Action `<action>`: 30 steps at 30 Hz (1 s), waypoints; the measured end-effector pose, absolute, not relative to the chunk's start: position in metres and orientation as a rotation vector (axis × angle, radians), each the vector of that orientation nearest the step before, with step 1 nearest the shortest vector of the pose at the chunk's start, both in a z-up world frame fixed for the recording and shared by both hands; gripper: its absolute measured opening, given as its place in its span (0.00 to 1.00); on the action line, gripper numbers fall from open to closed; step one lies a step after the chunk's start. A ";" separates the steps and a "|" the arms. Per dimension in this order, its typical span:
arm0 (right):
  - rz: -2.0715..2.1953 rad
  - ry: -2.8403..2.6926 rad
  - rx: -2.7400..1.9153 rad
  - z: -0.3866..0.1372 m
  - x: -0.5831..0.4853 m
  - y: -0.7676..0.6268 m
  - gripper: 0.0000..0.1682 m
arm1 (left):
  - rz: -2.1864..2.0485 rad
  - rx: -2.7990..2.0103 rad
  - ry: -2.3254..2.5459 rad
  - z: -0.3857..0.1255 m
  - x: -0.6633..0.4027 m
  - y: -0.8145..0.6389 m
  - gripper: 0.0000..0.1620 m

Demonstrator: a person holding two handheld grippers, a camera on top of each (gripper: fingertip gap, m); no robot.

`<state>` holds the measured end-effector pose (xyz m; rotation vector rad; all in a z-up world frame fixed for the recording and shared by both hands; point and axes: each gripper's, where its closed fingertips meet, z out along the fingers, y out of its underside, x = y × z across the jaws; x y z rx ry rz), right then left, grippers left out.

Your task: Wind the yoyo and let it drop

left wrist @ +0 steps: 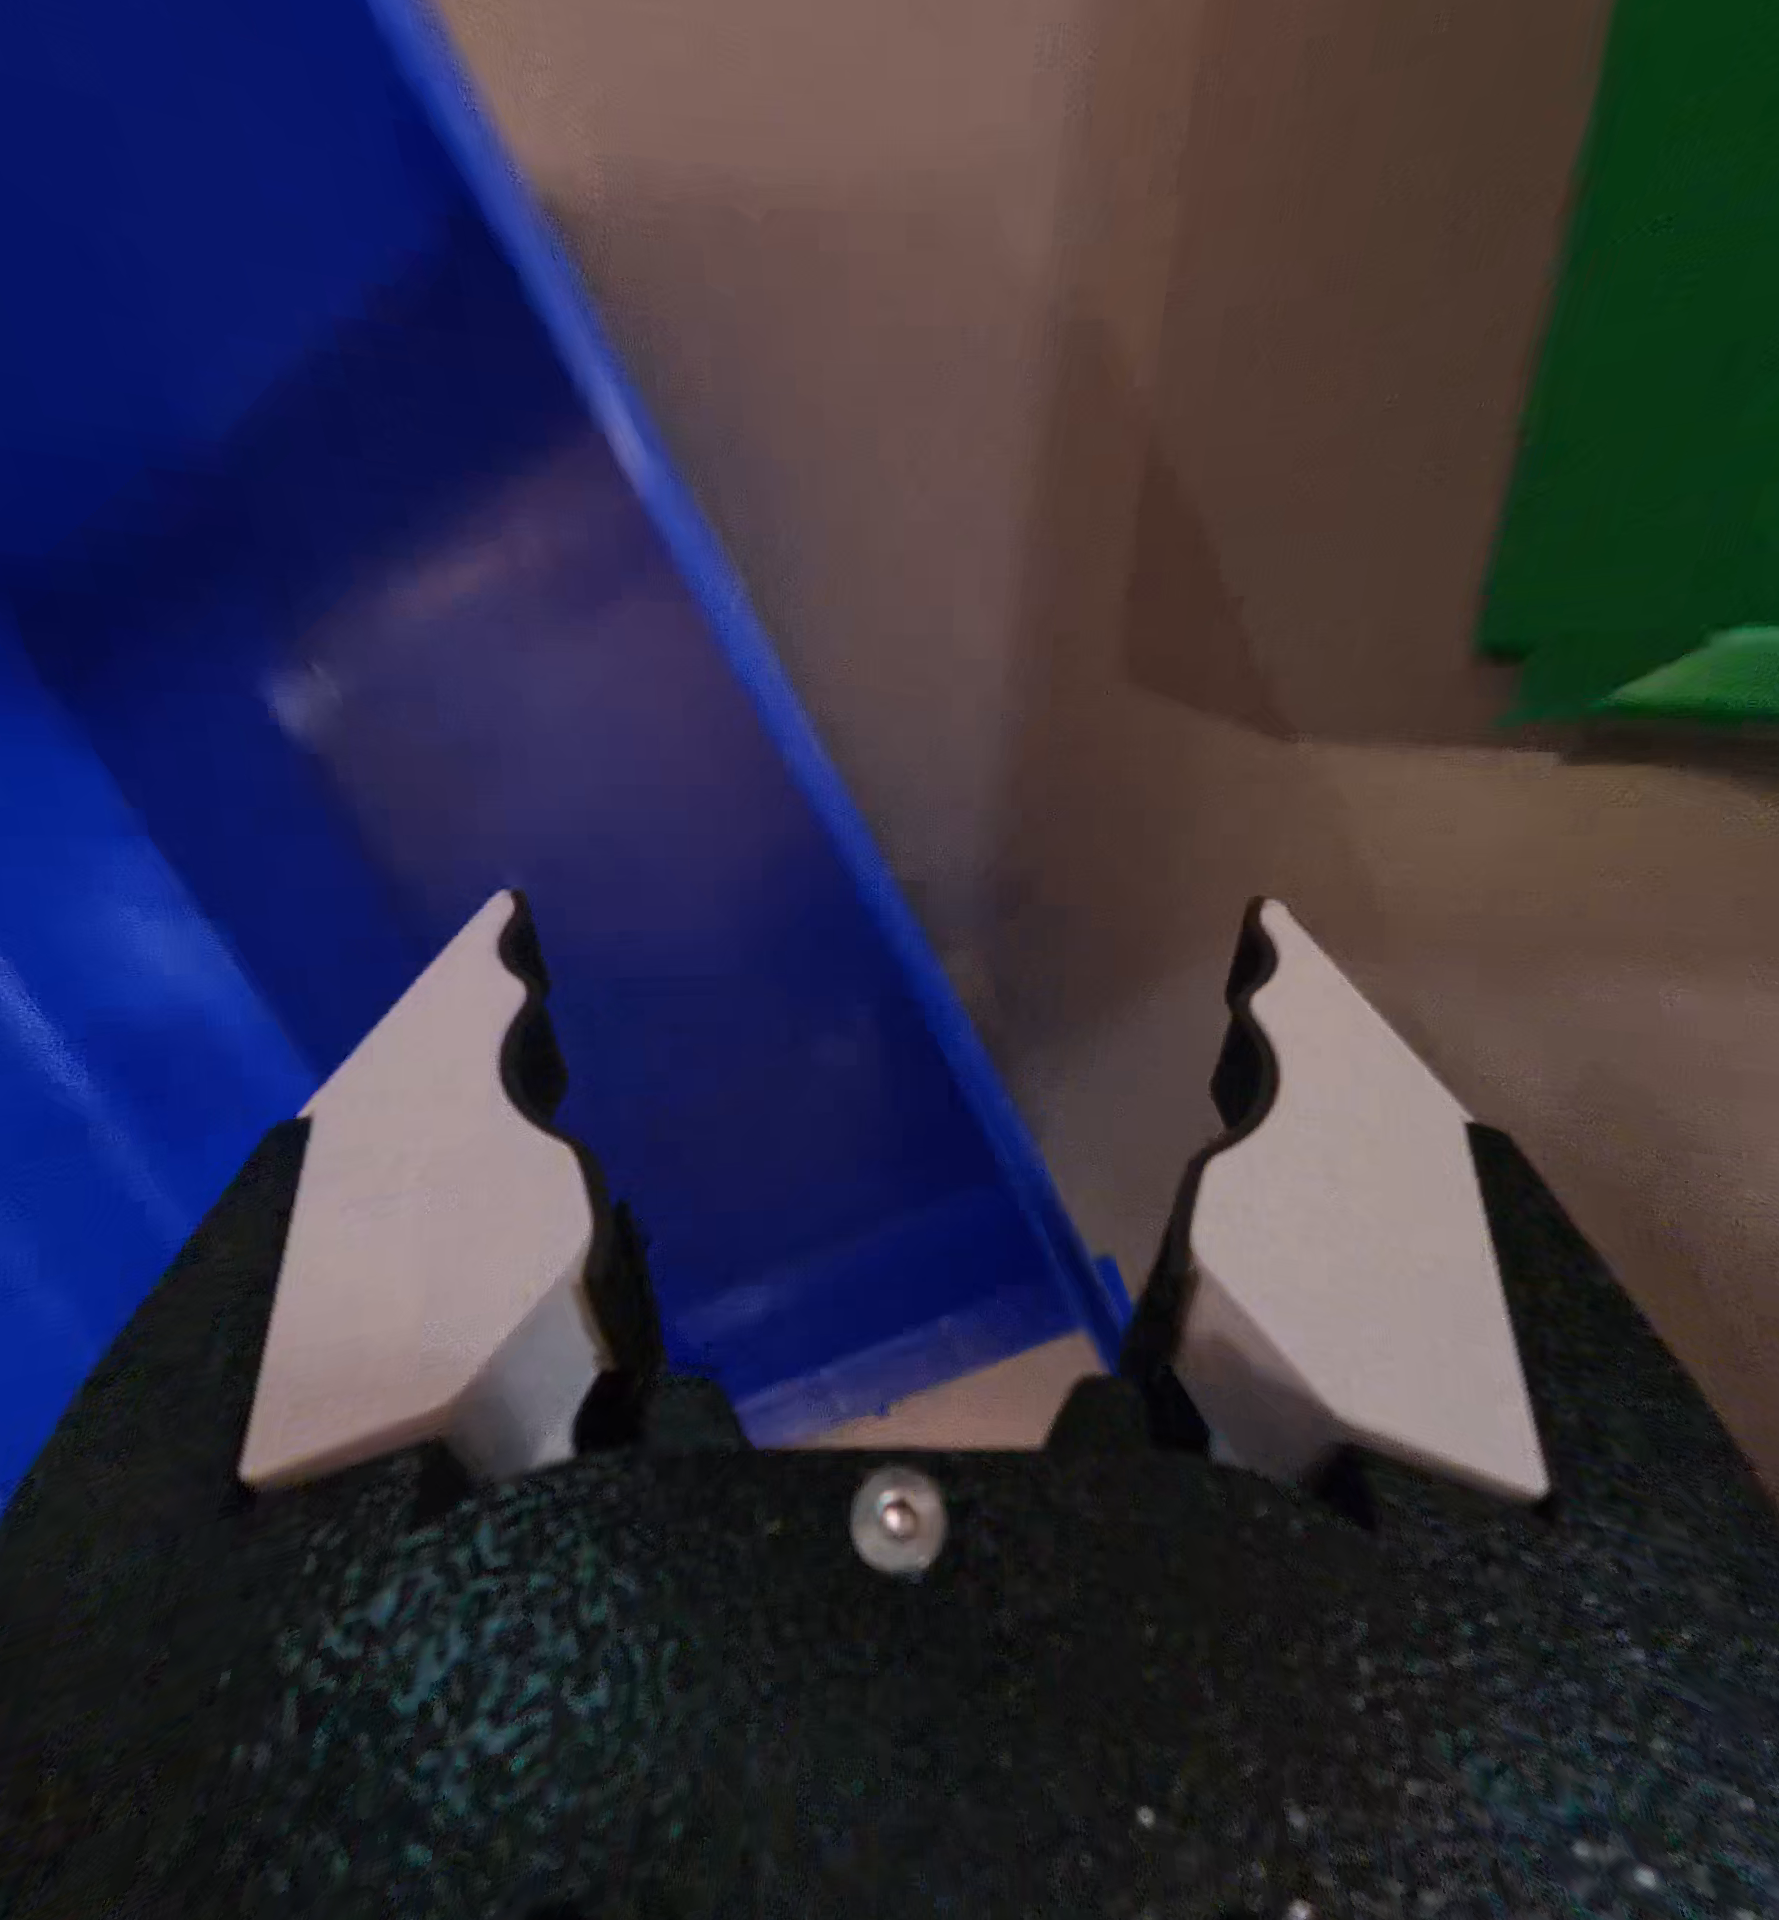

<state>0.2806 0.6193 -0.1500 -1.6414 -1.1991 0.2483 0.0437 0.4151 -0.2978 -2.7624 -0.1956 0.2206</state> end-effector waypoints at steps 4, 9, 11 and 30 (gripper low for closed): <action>0.388 -1.267 -1.758 -0.168 0.275 0.612 0.63 | -0.038 -2.319 0.318 -0.218 0.146 0.497 0.73; 0.614 -1.386 -1.782 -0.161 0.255 0.592 0.62 | -0.333 -2.021 0.764 -0.194 0.260 0.551 0.52; 0.604 -1.409 -1.775 -0.161 0.257 0.590 0.62 | -0.513 -1.956 0.833 -0.195 0.289 0.559 0.40; 0.431 -0.964 -2.307 -0.264 0.312 0.611 0.11 | 0.132 -2.797 -0.304 -0.307 0.041 0.399 0.92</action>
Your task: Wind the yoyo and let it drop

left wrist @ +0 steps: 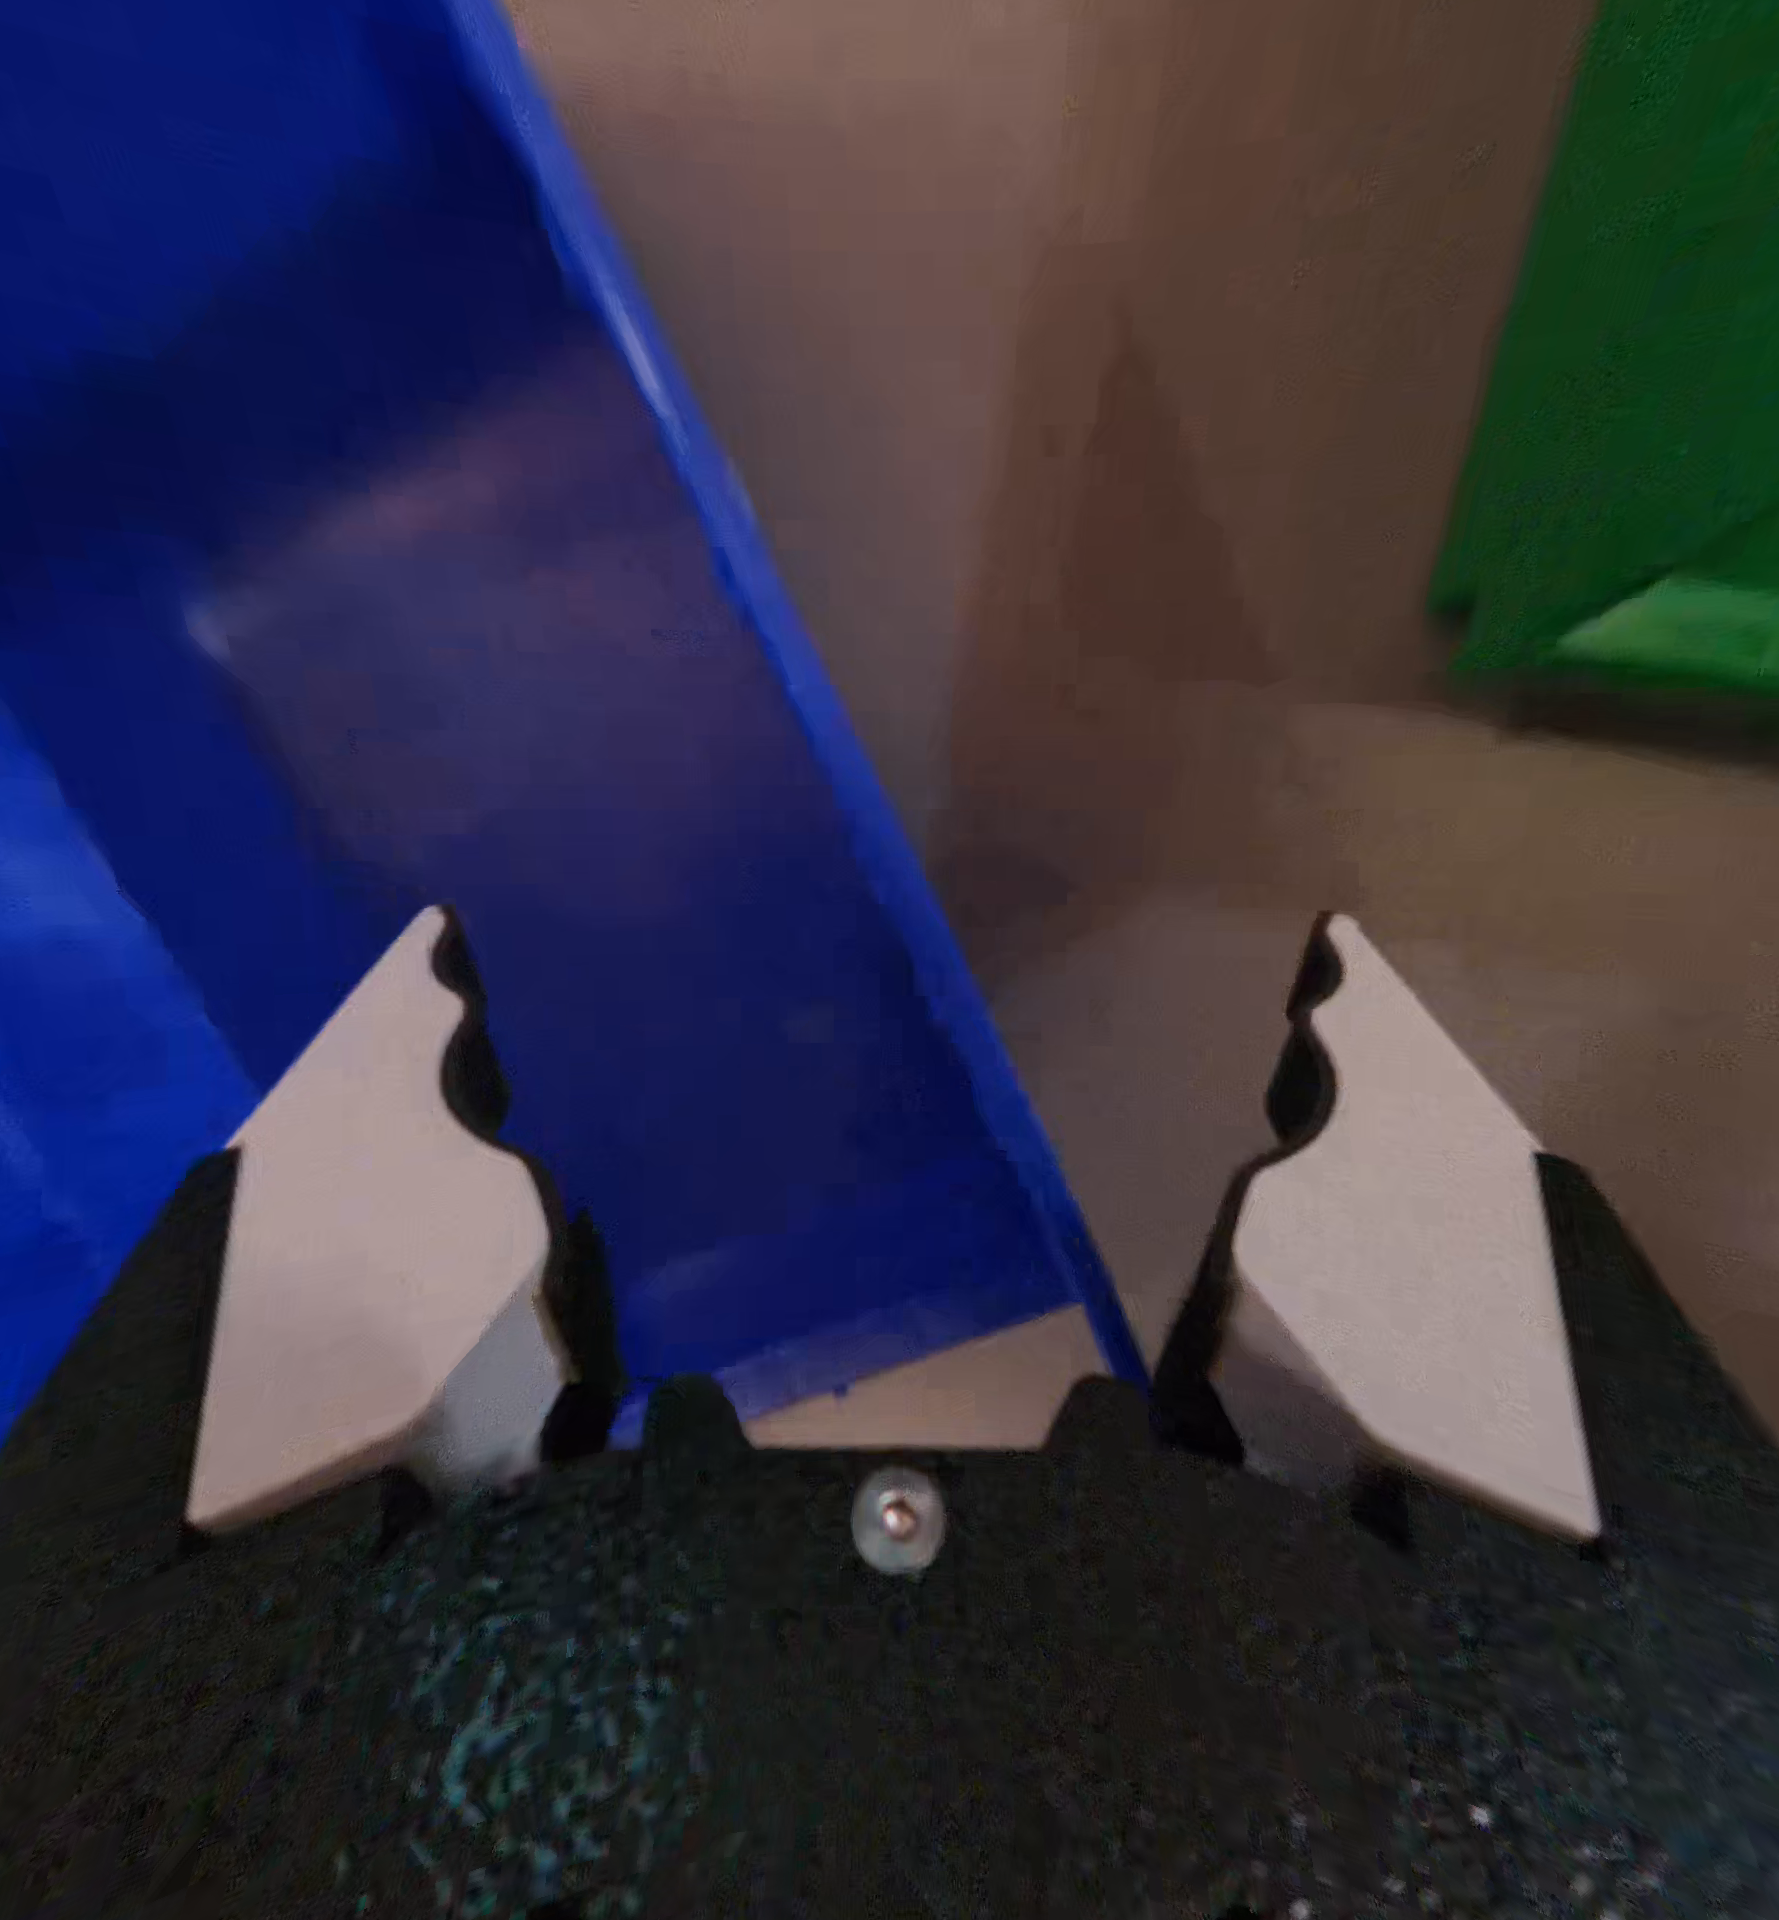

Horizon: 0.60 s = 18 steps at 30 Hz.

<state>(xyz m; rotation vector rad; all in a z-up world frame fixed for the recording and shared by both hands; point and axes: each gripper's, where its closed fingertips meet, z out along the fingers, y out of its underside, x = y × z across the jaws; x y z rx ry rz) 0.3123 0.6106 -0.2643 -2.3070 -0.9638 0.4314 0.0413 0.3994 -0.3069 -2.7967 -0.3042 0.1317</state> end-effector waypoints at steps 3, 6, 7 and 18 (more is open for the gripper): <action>0.455 -0.955 -2.320 -0.265 0.302 0.610 0.10 | -0.355 -2.763 -0.416 -0.320 0.075 0.395 0.43; 0.471 -1.011 -2.305 -0.265 0.285 0.603 0.10 | -0.489 -2.613 -0.572 -0.316 0.073 0.394 0.42; 0.485 -1.037 -2.298 -0.264 0.279 0.598 0.10 | -0.523 -2.557 -0.634 -0.314 0.071 0.391 0.40; 0.604 -1.191 -2.202 -0.266 0.212 0.565 0.08 | 0.163 -2.240 -0.673 -0.253 -0.001 0.307 0.01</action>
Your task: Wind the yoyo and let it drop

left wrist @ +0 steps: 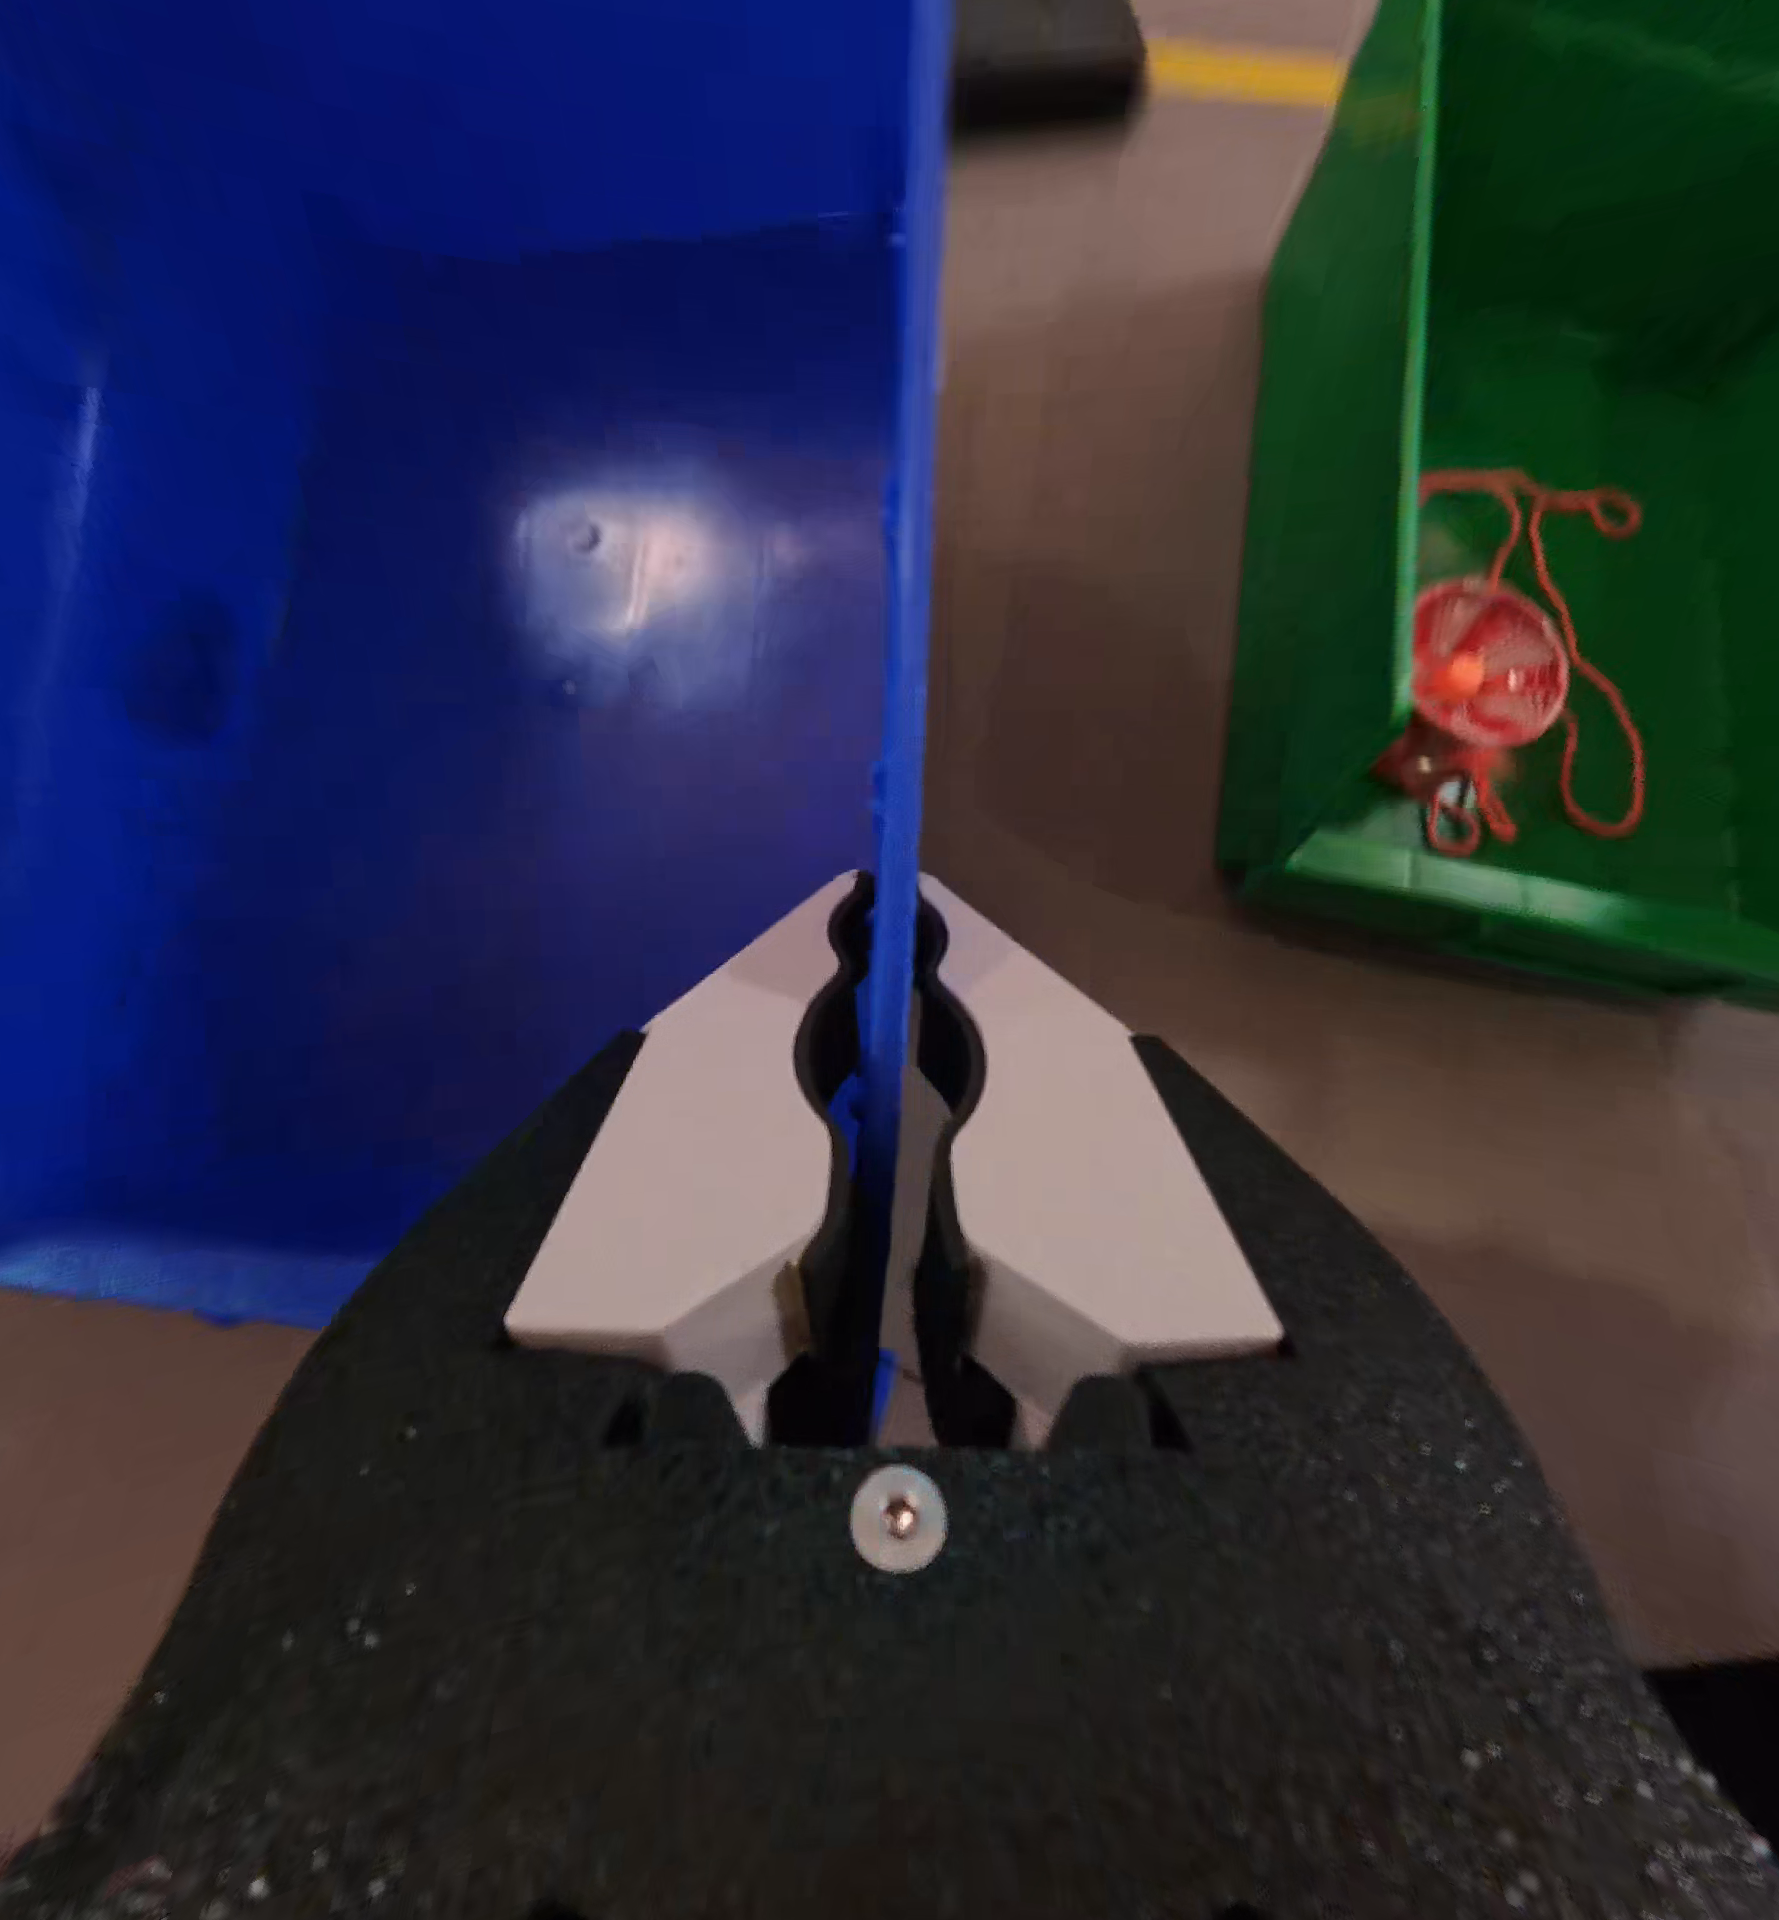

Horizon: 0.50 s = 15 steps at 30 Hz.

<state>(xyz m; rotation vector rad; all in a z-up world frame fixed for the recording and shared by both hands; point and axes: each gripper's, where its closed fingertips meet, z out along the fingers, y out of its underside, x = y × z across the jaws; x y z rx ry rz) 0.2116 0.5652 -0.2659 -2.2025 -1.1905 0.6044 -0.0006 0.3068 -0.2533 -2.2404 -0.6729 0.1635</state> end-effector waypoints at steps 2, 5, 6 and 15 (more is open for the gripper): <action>0.634 -1.234 -2.165 -0.265 0.194 0.555 0.08 | 0.276 -2.132 -0.741 -0.226 -0.012 0.286 0.02; 0.691 -1.283 -2.117 -0.265 0.157 0.535 0.08 | 0.312 -1.994 -0.851 -0.187 -0.016 0.253 0.02; 0.719 -1.303 -2.100 -0.265 0.143 0.526 0.09 | 0.330 -1.993 -0.851 -0.182 -0.014 0.242 0.02; 1.060 -1.267 -1.762 -0.192 0.127 0.478 0.33 | 0.312 -1.925 -0.456 -0.089 0.070 0.291 0.02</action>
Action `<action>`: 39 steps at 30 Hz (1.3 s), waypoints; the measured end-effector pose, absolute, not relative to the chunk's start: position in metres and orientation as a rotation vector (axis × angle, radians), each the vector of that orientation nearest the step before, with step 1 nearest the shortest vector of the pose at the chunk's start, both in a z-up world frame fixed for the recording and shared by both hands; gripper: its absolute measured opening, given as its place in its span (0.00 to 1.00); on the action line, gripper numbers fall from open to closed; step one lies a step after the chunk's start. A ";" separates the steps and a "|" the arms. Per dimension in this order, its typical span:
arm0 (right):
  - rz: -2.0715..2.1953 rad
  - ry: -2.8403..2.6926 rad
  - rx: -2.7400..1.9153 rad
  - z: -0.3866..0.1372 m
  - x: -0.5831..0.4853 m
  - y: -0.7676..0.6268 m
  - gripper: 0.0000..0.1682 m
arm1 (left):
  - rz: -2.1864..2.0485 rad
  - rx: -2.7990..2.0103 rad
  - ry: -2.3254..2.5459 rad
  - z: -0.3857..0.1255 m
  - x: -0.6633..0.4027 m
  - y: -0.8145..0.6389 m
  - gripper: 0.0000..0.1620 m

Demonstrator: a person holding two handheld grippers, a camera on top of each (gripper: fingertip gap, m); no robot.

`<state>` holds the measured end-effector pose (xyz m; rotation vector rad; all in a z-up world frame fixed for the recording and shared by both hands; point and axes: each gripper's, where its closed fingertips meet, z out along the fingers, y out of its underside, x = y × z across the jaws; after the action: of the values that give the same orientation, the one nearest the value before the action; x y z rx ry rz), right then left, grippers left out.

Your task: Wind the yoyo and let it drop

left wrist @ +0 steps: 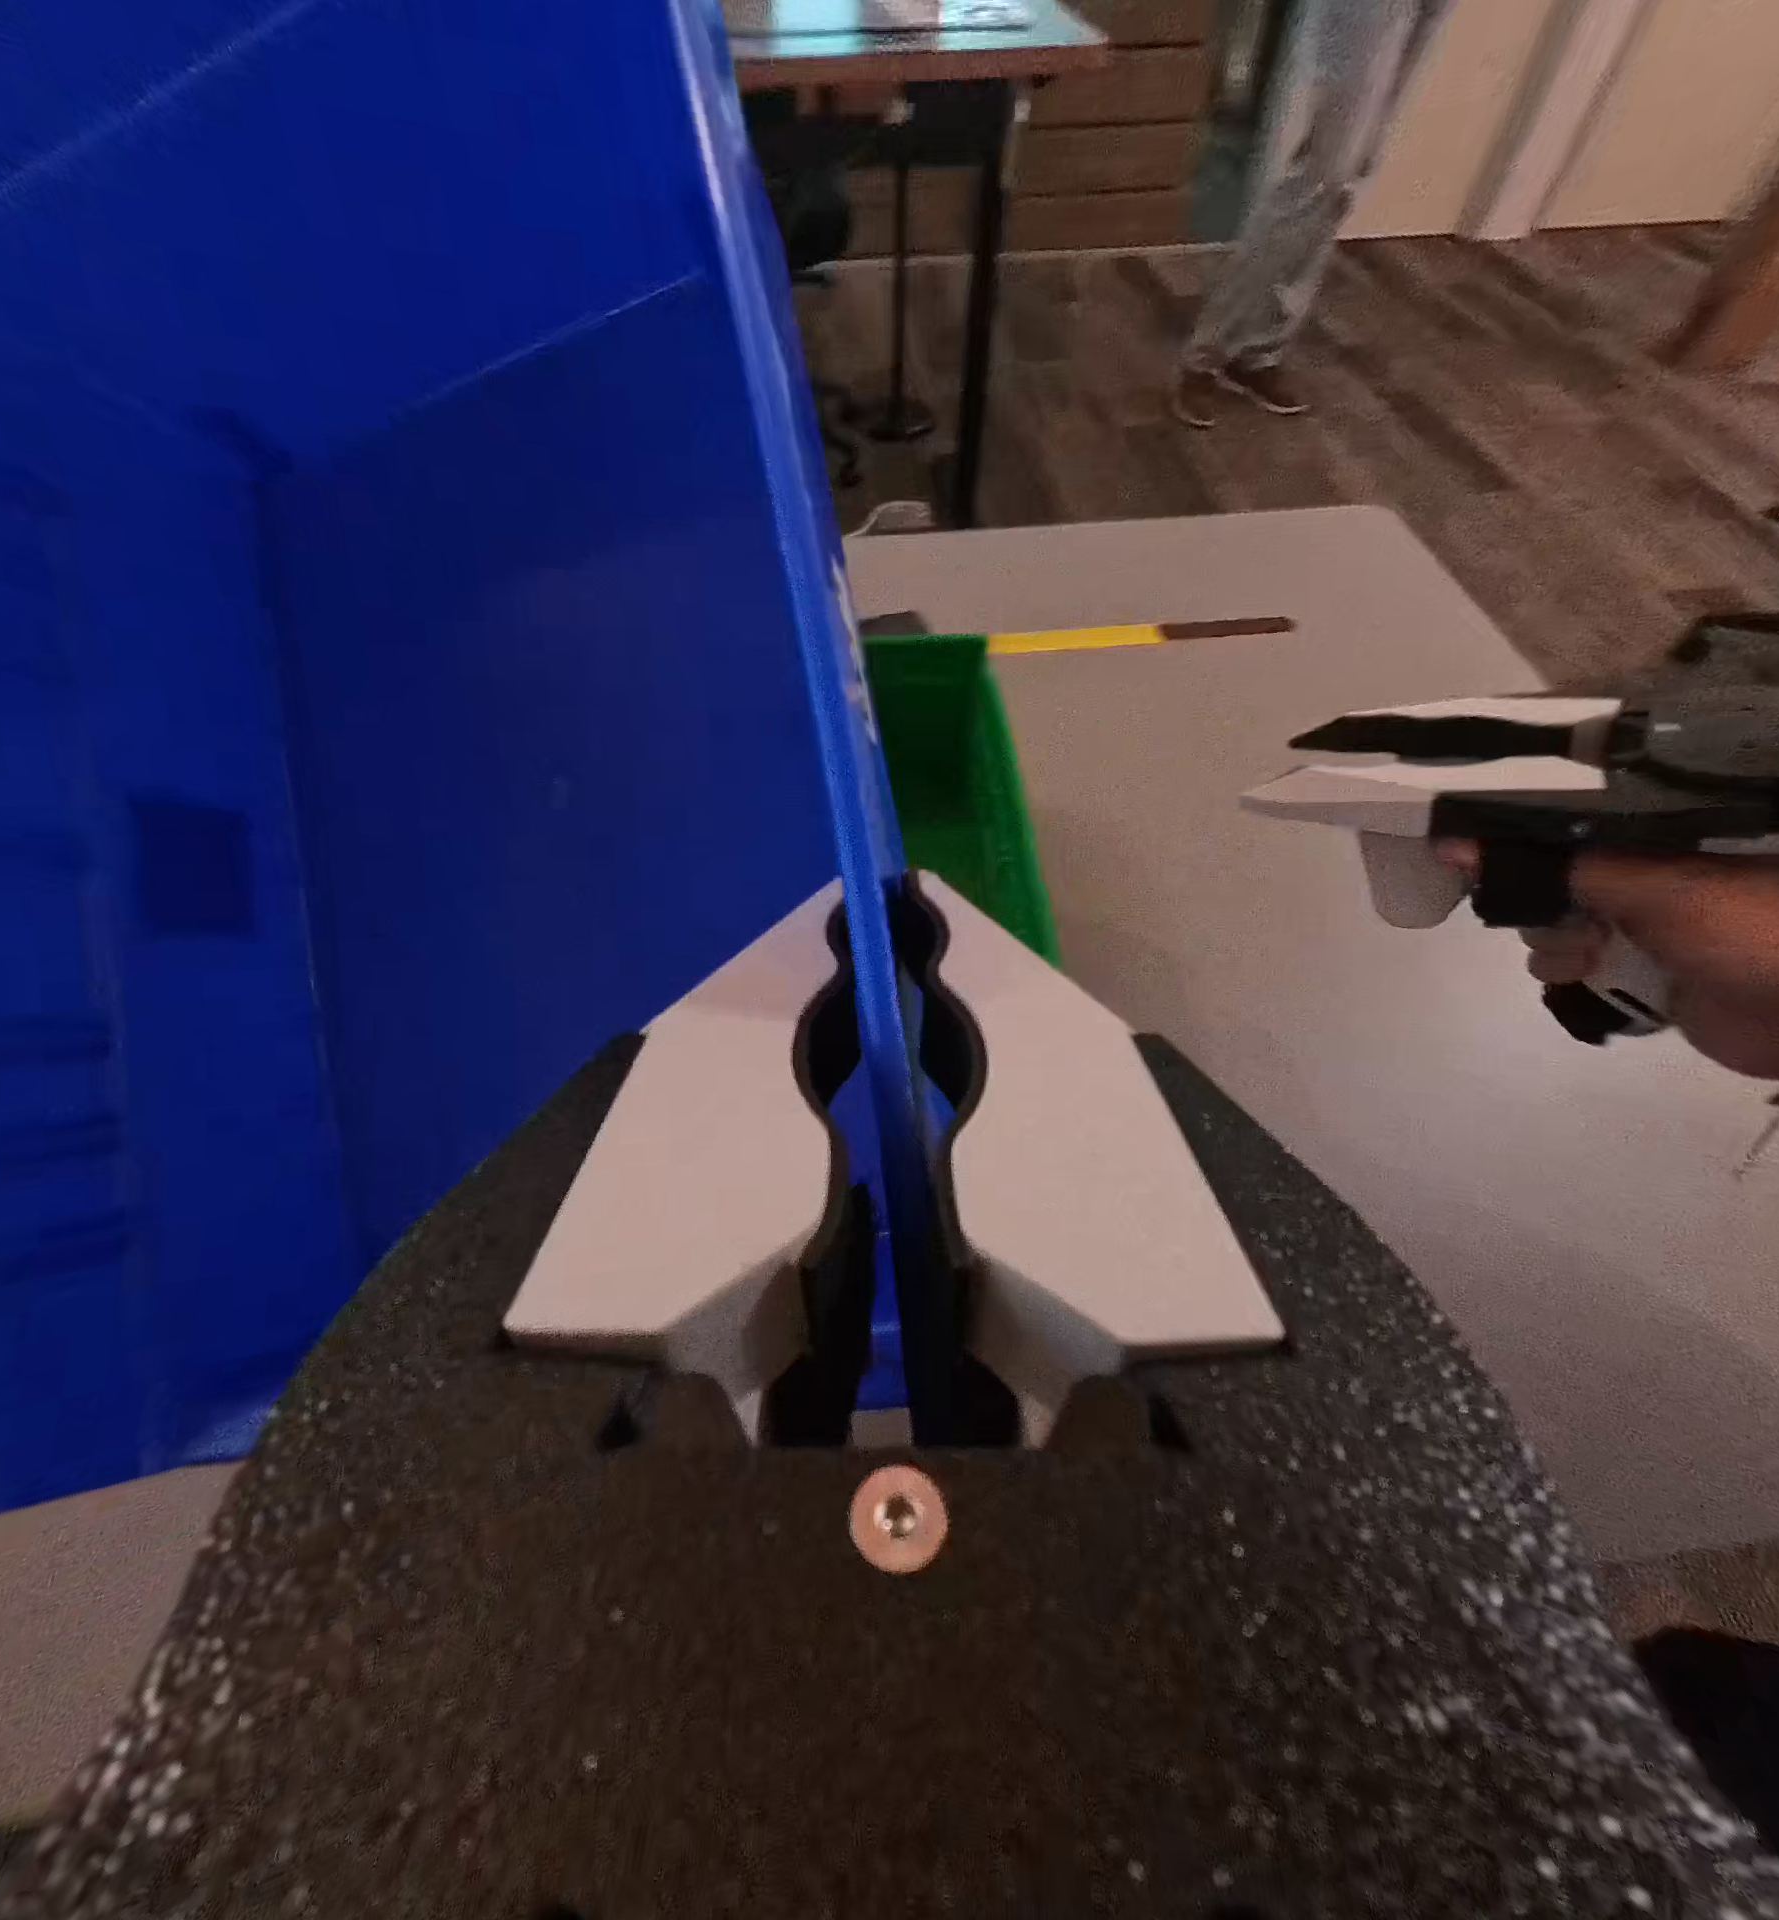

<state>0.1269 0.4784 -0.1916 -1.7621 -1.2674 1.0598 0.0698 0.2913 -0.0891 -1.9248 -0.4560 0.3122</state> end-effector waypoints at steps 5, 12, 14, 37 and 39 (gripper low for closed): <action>0.848 -1.069 -1.599 -0.158 0.256 0.545 0.32 | 0.053 -1.951 -0.047 -0.078 0.182 0.400 0.02; 0.500 -0.890 -1.585 -0.151 0.413 0.583 0.26 | -0.051 -2.192 0.286 -0.179 0.293 0.510 0.02; 0.484 -0.897 -1.591 -0.154 0.428 0.573 0.24 | -0.060 -2.297 0.309 -0.222 0.306 0.525 0.02; 0.526 -0.788 -1.742 -0.184 0.405 0.547 0.27 | -0.010 -2.463 -0.583 -0.265 0.004 0.354 0.24; 0.565 -0.766 -1.761 -0.183 0.377 0.539 0.27 | -0.171 -2.532 -0.548 -0.287 0.006 0.359 0.25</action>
<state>0.3768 0.5393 -0.1826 -1.7613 -0.7664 0.5650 0.0055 0.3593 -0.2867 -2.5321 -0.5477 -0.1710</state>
